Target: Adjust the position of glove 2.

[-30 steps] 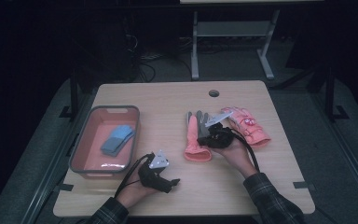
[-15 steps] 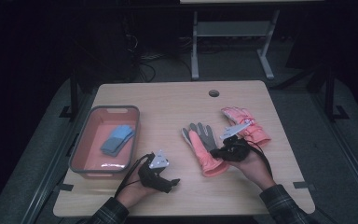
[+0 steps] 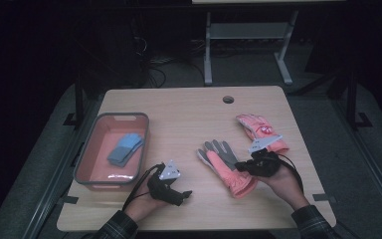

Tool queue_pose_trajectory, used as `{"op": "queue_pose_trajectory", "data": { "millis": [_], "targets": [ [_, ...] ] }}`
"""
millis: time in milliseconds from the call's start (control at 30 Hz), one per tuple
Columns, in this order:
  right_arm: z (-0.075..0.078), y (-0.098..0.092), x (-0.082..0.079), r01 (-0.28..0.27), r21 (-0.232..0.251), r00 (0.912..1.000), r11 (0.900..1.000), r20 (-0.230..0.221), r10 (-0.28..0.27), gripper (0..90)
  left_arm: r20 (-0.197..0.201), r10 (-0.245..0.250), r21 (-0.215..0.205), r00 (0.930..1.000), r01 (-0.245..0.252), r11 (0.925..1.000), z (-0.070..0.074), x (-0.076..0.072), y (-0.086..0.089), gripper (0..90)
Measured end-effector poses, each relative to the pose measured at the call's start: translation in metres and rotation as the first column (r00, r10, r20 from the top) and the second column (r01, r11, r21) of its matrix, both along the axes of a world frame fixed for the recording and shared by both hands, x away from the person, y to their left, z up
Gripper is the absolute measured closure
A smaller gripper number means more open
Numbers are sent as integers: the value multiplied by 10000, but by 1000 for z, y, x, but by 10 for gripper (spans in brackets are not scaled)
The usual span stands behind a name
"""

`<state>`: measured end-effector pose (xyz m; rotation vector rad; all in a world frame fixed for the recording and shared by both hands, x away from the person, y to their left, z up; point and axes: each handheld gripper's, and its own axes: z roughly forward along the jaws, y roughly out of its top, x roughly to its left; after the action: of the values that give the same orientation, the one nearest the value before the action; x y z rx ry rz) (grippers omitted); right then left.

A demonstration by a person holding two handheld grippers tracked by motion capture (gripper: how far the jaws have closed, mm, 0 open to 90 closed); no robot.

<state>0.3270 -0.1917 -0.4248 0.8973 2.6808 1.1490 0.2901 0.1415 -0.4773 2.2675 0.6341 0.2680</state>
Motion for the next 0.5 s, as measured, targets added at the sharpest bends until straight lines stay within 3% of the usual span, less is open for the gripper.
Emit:
{"op": "queue_pose_trajectory", "data": {
  "millis": [267, 500],
  "targets": [
    [-7, 23, 29, 151, -165, 9998, 9997, -158, -153, 899, -52, 23, -15, 10000, -23, 10000, 0, 0, 0, 124],
    [-18, 35, 36, -113, -515, 9992, 9986, -379, 93, 899, -50, 23, -19, 10000, -23, 10000, 0, 0, 0, 124]
  ]
}}
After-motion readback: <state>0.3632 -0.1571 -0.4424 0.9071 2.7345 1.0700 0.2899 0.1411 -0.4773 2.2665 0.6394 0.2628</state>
